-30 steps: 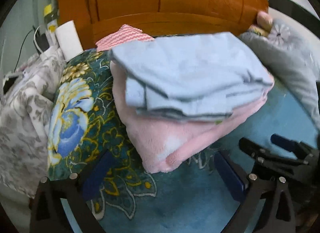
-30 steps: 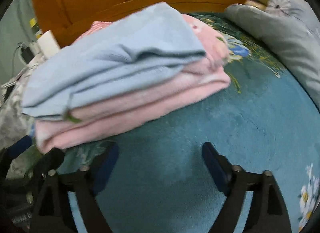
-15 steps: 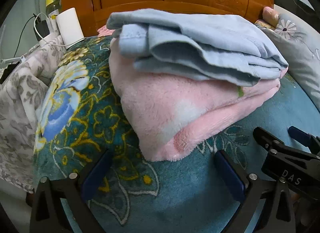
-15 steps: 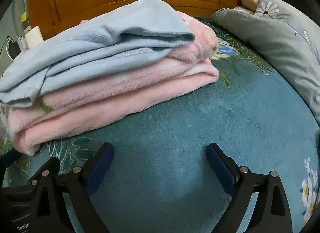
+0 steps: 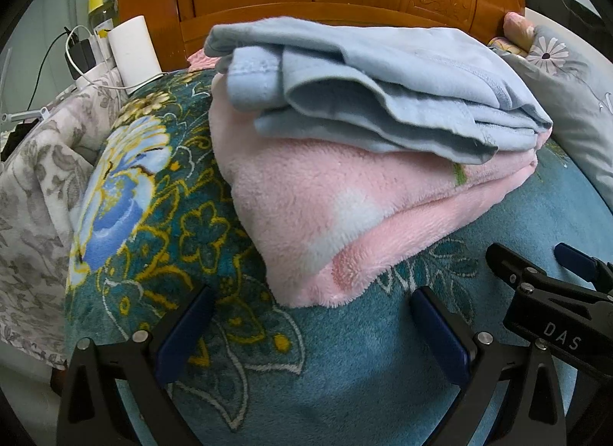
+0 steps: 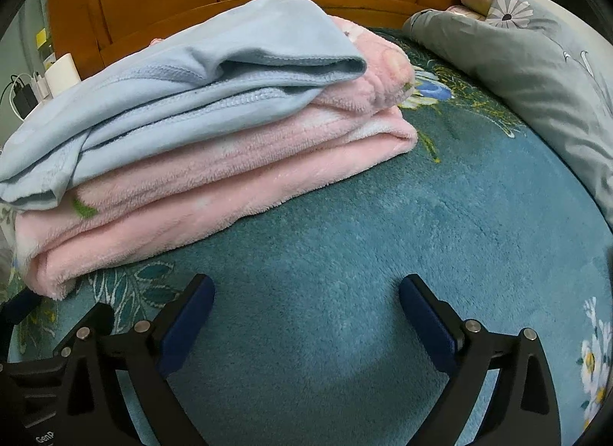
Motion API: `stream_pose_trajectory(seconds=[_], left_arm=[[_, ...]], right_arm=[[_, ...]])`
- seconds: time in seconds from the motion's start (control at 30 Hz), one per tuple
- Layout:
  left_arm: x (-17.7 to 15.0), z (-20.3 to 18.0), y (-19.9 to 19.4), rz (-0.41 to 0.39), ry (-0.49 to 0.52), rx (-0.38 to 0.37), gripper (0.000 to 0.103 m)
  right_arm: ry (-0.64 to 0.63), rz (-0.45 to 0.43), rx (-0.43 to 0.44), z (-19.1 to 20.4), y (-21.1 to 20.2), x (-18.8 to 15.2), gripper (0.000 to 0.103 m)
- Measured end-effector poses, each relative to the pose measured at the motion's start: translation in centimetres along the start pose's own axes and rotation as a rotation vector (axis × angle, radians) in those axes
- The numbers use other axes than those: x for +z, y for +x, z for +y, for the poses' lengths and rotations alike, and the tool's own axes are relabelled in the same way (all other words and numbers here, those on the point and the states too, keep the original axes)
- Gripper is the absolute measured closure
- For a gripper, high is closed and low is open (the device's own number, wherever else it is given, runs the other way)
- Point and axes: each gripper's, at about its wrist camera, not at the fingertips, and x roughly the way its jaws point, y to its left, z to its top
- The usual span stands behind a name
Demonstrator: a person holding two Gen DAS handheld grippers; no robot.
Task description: Fold clothes
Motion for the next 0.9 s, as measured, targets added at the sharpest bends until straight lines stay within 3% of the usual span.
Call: stream_pose_trajectory(seconds=[0.9], left_arm=[[0.01, 0.06, 0.15, -0.003, -0.003, 0.001, 0.0]], right_arm=[[-0.005, 0.0, 0.007, -0.41, 0.48, 0.19, 0.005]])
